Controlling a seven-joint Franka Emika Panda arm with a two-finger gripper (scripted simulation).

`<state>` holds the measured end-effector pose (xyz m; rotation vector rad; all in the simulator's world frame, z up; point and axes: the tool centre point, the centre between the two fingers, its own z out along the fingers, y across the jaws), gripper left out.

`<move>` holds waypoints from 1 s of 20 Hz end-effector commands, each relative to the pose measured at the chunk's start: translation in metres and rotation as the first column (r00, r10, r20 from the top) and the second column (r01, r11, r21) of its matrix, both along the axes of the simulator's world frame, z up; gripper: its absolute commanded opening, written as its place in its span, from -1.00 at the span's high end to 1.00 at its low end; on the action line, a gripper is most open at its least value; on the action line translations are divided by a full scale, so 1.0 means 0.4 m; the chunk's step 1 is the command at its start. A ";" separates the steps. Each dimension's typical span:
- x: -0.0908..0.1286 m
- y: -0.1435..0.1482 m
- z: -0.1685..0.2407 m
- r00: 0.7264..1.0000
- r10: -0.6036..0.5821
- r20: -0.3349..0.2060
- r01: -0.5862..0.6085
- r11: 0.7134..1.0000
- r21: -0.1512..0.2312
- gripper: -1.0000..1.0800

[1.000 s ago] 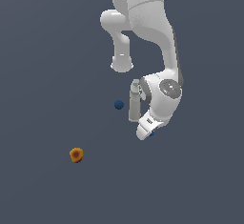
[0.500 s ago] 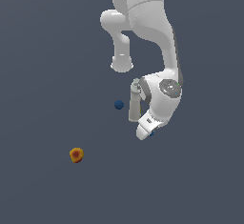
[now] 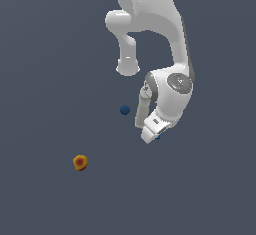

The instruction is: Pick up a designated object from a clutter of objects.

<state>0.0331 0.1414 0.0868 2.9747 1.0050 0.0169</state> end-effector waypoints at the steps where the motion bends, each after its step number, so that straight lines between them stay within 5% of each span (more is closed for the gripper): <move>1: 0.000 -0.011 0.046 1.000 0.000 0.001 0.000 1.000 0.000 1.00; 20: 0.004 -0.124 0.554 1.000 0.001 -0.007 -0.001 1.000 0.001 1.00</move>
